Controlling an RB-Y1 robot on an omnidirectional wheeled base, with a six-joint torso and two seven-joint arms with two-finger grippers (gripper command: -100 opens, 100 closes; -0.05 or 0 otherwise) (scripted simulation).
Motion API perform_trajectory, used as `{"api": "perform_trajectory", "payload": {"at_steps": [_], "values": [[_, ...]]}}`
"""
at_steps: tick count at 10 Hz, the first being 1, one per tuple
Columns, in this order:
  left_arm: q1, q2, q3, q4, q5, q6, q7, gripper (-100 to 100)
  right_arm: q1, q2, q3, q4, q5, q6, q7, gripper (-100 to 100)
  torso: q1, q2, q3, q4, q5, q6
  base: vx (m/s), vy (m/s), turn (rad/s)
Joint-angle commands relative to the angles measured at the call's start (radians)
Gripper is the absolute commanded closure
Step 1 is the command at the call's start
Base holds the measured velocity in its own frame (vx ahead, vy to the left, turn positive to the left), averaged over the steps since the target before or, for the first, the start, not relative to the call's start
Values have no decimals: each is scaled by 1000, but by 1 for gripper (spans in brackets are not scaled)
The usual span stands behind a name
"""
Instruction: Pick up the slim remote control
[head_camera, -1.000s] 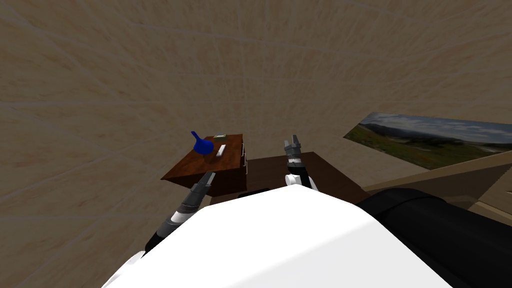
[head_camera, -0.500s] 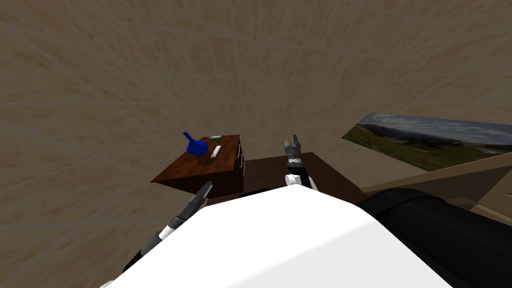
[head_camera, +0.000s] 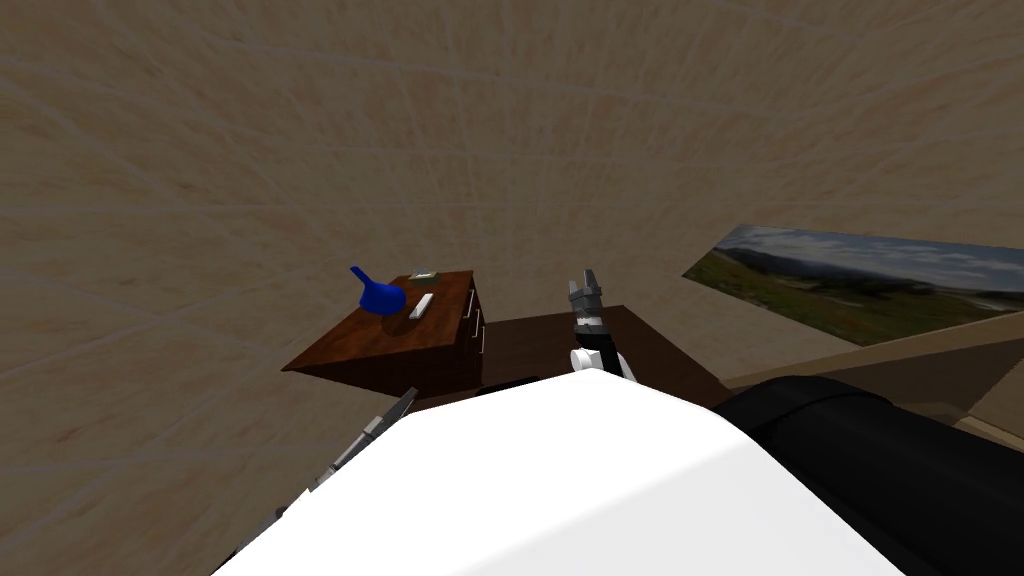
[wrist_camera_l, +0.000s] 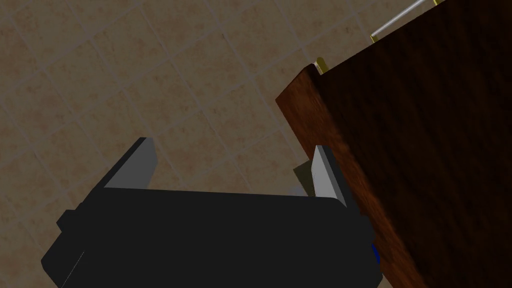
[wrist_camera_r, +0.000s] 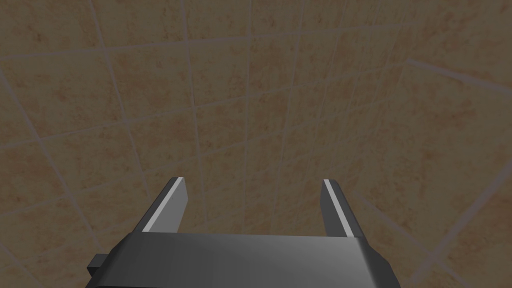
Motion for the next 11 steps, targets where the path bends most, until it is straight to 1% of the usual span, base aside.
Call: {"api": "perform_trajectory", "payload": {"at_steps": [1,2,3,4,5,6,7,8,9,10,11], "values": [[50,50,29,36,12,1,-2,-100,0,0,0,0,0,0,0,0,0,0,0,0,0,0,66,-106,-5],[66,80,29,36,12,1,-2,-100,0,0,0,0,0,0,0,0,-1,-2,-1,0,0,0,54,-92,4],[104,113,50,72,21,3,-6,-100,0,0,0,0,0,0,0,0,0,-1,-1,0,0,0,77,-88,-3],[130,137,50,74,21,3,-6,-100,0,0,0,0,0,0,0,0,0,-3,-1,-1,0,0,74,-89,1],[133,137,50,74,21,3,-6,-100,0,0,0,0,0,0,0,0,0,-3,-2,-1,0,0,24,-44,4],[174,182,73,115,31,5,-11,-100,0,0,0,0,0,0,0,0,3,0,0,0,1,0,41,-63,-12],[187,193,73,115,31,5,-11,-100,0,0,0,0,0,0,0,0,2,-1,0,0,1,0,49,-61,1],[224,234,98,157,41,8,-17,-100,0,0,0,0,0,0,0,0,2,-1,-1,0,1,0,94,-68,-7],[241,247,98,157,41,8,-17,-100,0,0,0,0,0,0,0,0,2,-3,-2,-1,1,0,102,-59,2],[282,283,126,200,52,12,-24,-100,0,0,0,0,0,0,0,0,2,-4,-2,-1,1,0,125,-58,-15],[293,300,126,201,52,12,-24,-100,0,0,0,0,0,0,0,0,3,-6,-3,-1,1,0,95,-48,-3]]}}
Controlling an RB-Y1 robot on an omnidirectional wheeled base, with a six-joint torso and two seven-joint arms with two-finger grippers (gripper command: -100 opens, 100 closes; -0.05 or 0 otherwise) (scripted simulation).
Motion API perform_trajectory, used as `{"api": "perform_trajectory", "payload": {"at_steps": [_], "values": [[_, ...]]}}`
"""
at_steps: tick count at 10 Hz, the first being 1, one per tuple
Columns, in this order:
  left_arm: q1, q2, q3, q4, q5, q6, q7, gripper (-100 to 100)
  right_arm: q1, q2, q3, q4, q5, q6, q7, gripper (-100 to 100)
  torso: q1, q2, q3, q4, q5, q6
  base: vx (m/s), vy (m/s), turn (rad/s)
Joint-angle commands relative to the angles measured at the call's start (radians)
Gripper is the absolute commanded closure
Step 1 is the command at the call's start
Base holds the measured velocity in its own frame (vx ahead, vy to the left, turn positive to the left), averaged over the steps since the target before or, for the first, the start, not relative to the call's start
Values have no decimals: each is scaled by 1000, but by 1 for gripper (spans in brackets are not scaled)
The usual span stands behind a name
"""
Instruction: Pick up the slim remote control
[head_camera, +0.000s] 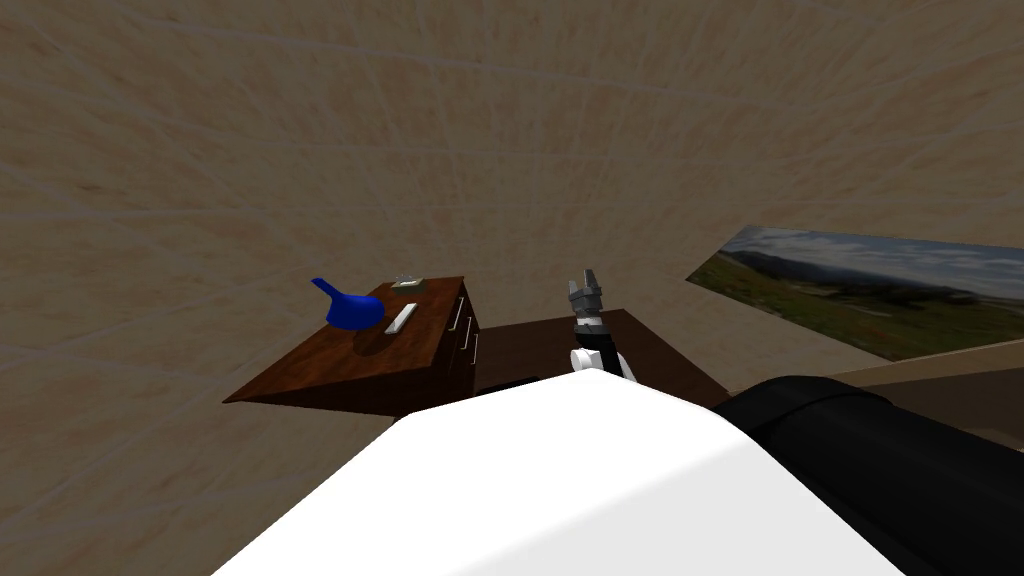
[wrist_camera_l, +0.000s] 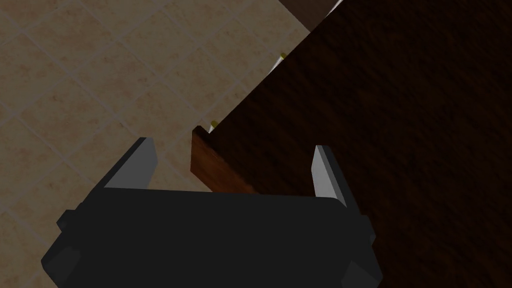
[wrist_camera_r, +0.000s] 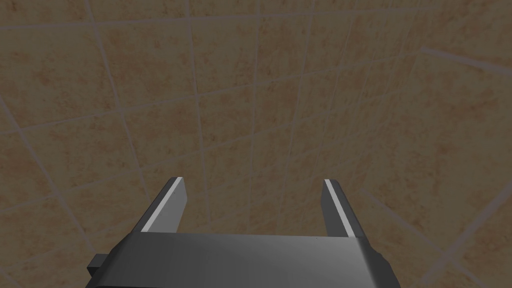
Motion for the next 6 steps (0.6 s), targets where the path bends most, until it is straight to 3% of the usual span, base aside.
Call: {"api": "perform_trajectory", "payload": {"at_steps": [1,2,3,4,6], "values": [[28,13,15,6,3,-9,-1,-100,0,0,0,0,0,0,0,0,0,0,0,0,0,0,33,-21,0],[69,59,45,49,14,-5,-9,-100,0,0,0,0,0,0,0,0,1,3,2,1,0,0,84,-31,-19],[79,64,45,50,14,-5,-9,-100,0,0,0,0,0,0,0,0,1,2,1,1,0,0,100,-41,-8],[111,107,76,94,25,-1,-17,-100,0,0,0,0,0,0,0,0,1,1,1,0,0,0,150,-40,-18],[128,112,76,94,25,-1,-17,-100,0,0,0,0,0,0,0,0,1,-2,-1,-1,0,0,102,-16,-4]]}}
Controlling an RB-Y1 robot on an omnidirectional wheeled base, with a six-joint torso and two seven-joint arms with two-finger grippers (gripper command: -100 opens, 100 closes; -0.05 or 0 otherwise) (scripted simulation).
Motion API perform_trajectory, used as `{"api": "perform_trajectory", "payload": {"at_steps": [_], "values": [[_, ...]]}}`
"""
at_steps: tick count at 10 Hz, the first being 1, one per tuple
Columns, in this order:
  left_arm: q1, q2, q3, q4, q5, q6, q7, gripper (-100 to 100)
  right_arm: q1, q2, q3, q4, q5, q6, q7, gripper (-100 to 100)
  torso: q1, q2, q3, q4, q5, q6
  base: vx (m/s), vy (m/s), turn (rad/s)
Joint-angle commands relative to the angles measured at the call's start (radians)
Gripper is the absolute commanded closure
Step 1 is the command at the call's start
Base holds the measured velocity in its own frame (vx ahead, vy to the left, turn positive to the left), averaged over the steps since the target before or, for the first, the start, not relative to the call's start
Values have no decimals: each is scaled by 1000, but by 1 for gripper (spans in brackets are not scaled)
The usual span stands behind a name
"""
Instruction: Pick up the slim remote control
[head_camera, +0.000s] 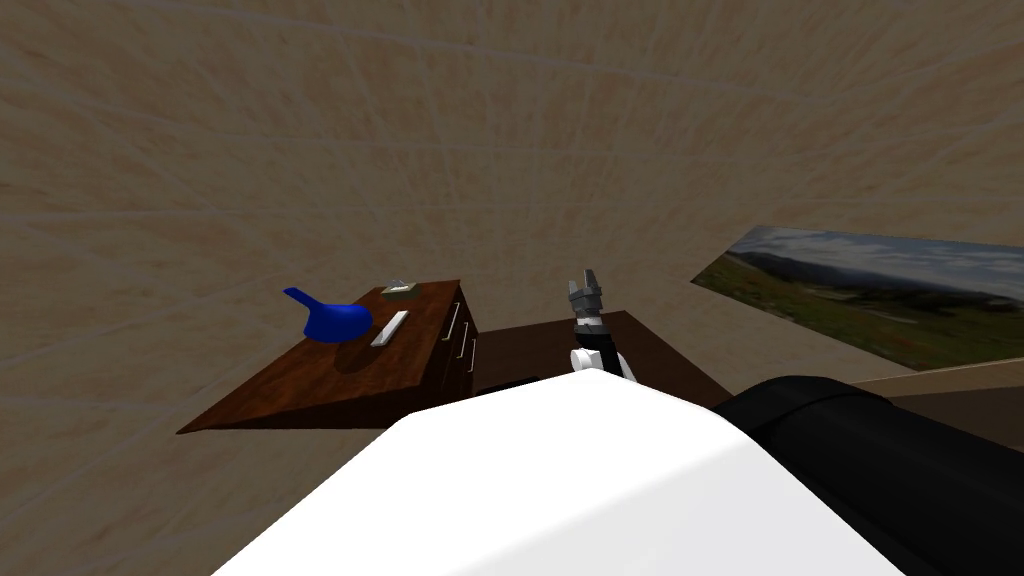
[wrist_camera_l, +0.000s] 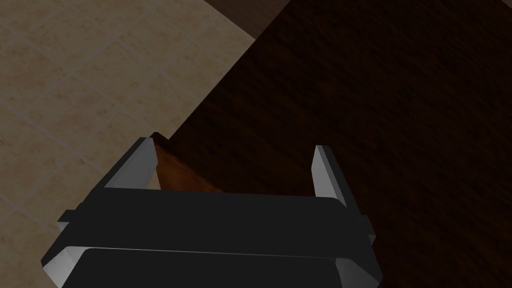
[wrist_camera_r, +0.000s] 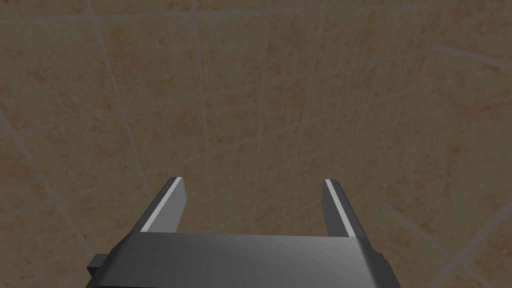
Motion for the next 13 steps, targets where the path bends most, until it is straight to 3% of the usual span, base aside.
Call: {"api": "perform_trajectory", "payload": {"at_steps": [1,2,3,4,5,6,7,8,10,11,13], "values": [[50,48,43,37,13,4,-10,-100,0,0,0,0,0,0,0,0,0,0,0,0,0,0,117,-21,-31],[64,48,43,37,13,4,-10,-100,0,0,0,0,0,0,0,0,0,-2,-1,0,0,0,122,-15,-16],[99,93,76,79,25,8,-20,-100,0,0,0,0,0,0,0,0,0,-2,-1,0,0,0,181,14,-26],[110,93,76,79,25,8,-20,-100,0,0,0,0,0,0,0,0,2,-6,-3,-1,0,0,170,-14,-27],[144,136,110,120,36,11,-30,-100,0,0,0,0,0,0,0,0,0,-6,-3,-1,0,0,218,-28,-46],[156,136,110,120,36,11,-30,-100,0,0,0,0,0,0,0,0,-1,-9,-5,-2,0,1,175,-11,-20],[200,177,145,154,48,14,-40,-100,0,0,0,0,0,0,0,0,0,-7,-4,-2,0,0,203,4,-56],[200,177,145,158,48,14,-40,-100,0,0,0,0,0,0,0,0,1,-8,-5,-2,0,1,184,6,-28],[285,247,213,223,71,20,-62,-100,0,0,0,0,0,0,0,0,1,-9,-5,-2,0,1,263,-5,-69],[286,253,213,226,71,20,-62,-100,0,0,0,0,0,0,0,0,1,-14,-8,-3,0,1,253,3,-42],[355,319,276,281,91,23,-82,-100,0,0,0,0,0,0,0,0,1,-14,-8,-3,0,1,298,9,-93]]}}
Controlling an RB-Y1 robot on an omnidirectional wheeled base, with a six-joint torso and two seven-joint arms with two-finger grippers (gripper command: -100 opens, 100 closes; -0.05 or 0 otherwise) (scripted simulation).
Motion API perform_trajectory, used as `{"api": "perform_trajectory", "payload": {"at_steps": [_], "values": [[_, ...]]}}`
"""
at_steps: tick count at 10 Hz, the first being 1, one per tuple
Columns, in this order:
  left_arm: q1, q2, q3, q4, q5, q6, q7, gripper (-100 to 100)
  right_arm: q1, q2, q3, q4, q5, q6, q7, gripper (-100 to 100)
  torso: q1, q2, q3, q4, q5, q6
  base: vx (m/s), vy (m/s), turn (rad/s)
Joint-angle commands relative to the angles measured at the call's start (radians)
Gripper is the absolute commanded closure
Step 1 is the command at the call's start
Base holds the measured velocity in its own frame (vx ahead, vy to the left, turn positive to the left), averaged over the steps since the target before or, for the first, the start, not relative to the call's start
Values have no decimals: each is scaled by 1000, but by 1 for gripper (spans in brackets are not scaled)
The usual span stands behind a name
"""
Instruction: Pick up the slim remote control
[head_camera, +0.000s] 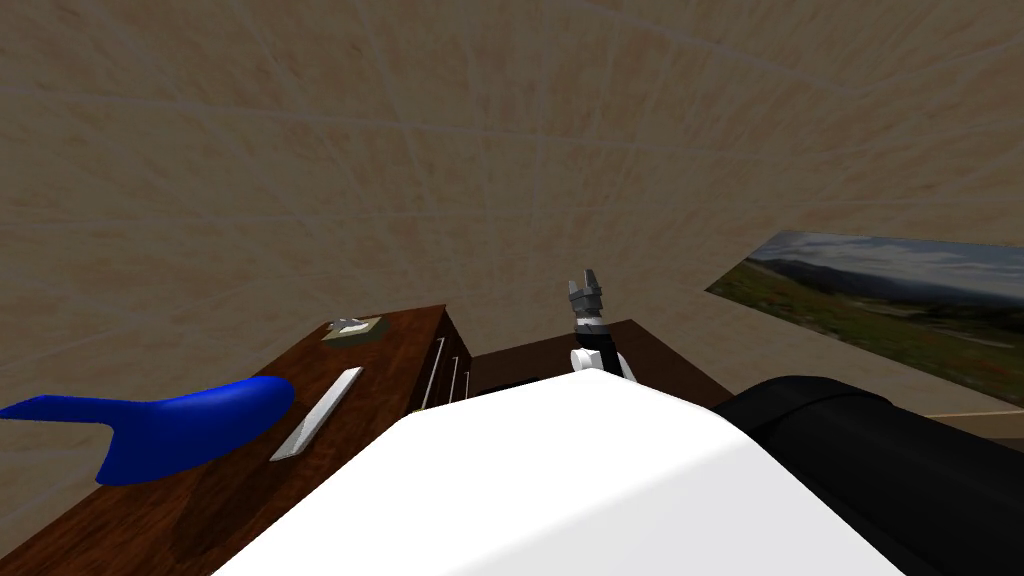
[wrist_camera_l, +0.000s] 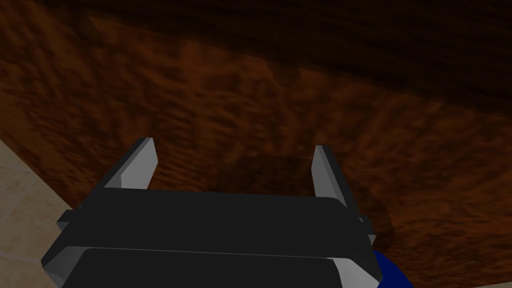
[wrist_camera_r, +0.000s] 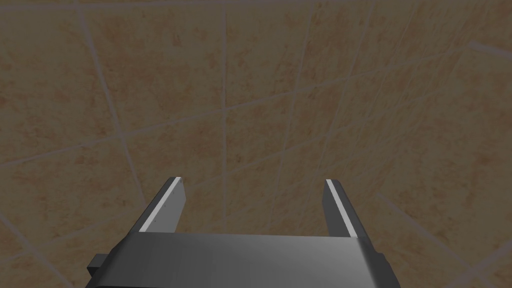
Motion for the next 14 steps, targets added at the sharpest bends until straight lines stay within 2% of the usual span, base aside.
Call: {"api": "perform_trajectory", "payload": {"at_steps": [1,3,4,5,6,7,8,10,11,13,14], "values": [[30,19,17,6,7,10,-10,-100,0,0,0,0,0,0,0,0,0,0,0,0,0,0,226,23,-48],[96,77,73,47,24,12,-29,-100,0,0,0,0,0,0,0,0,-1,4,3,1,0,0,279,11,-93],[114,77,73,47,24,12,-29,-100,0,0,0,0,0,0,0,0,-1,1,0,0,0,0,242,8,-46],[146,103,97,62,32,13,-37,-100,0,0,0,0,0,0,0,0,-1,4,2,1,0,-1,205,-13,-82],[157,103,97,62,32,13,-37,-100,0,0,0,0,0,0,0,0,-3,6,3,1,0,-1,165,-3,-39],[193,125,118,74,38,13,-45,-100,0,0,0,0,0,0,0,0,-3,9,5,2,-1,-1,183,4,-72],[202,125,118,74,38,13,-45,-100,0,0,0,0,0,0,0,0,-2,9,5,2,0,-1,142,13,-38],[280,161,150,88,48,13,-57,-100,0,0,0,0,0,0,0,0,-2,11,7,3,0,-1,180,9,-85],[300,161,150,88,48,13,-57,-100,0,0,0,0,0,0,0,0,-2,9,5,2,0,-1,154,22,-35],[378,181,168,94,53,13,-64,-100,0,0,0,0,0,0,0,0,-2,13,7,3,0,-2,132,10,-48],[397,181,168,94,53,13,-64,-100,0,0,0,0,0,0,0,0,-2,13,8,3,0,-2,87,-2,-19]]}}
